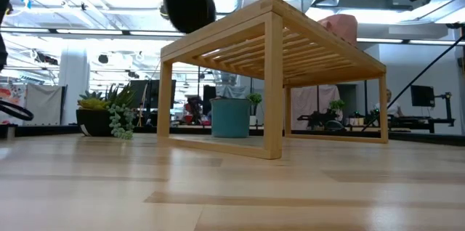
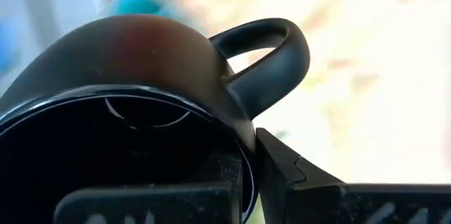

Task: Place coffee mugs
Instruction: Put the black mug on the shelf

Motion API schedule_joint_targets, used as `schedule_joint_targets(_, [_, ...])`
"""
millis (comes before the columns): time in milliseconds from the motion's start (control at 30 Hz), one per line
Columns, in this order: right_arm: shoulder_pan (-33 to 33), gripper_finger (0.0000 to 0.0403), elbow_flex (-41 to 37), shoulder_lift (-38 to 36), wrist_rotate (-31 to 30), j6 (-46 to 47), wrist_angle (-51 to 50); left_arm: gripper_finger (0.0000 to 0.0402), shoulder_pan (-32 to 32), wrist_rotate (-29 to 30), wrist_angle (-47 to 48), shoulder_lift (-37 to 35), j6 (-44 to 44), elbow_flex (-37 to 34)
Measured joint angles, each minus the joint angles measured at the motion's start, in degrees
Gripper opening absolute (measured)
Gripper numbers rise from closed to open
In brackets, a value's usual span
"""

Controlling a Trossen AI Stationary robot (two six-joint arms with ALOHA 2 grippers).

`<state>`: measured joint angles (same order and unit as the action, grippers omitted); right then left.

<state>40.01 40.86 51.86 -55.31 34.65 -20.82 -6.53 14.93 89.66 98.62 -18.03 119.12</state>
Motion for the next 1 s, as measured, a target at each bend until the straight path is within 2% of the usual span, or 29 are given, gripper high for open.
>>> schedule_joint_targets(67, [0.0, 0.0234, 0.0, 0.0, 0.0, 0.0, 0.1, 0.0001, 5.8, -3.4, 0.6, 0.2, 4.6, 1.7])
schedule_joint_targets(233, [0.0, 0.0234, 0.0, 0.0, 0.0, 0.0, 0.3, 0.0001, 17.3, -4.7, -4.4, 0.4, 8.5, 2.6])
schedule_joint_targets(400, [0.0, 0.0234, 0.0, 0.0, 0.0, 0.0, 0.7, 0.0001, 23.6, -7.5, -16.0, 3.4, 4.3, 2.5])
schedule_joint_targets(600, [0.0, 0.0234, 0.0, 0.0, 0.0, 0.0, 1.0, 0.0001, 21.4, -10.6, -22.5, 9.7, -7.0, 4.2])
schedule_joint_targets(767, [0.0, 0.0234, 0.0, 0.0, 0.0, -0.1, 1.0, 0.0001, 16.8, -6.8, -23.4, 16.4, -14.0, 9.8])
schedule_joint_targets(900, [0.0, 0.0234, 0.0, 0.0, 0.0, -0.1, 0.7, 0.0001, 14.0, -2.5, -22.7, 19.4, -15.3, 13.3])
schedule_joint_targets(1000, [0.0, 0.0234, 0.0, 0.0, 0.2, -0.1, 0.2, 0.0001, 12.5, -2.3, -22.1, 19.8, -15.8, 13.6])
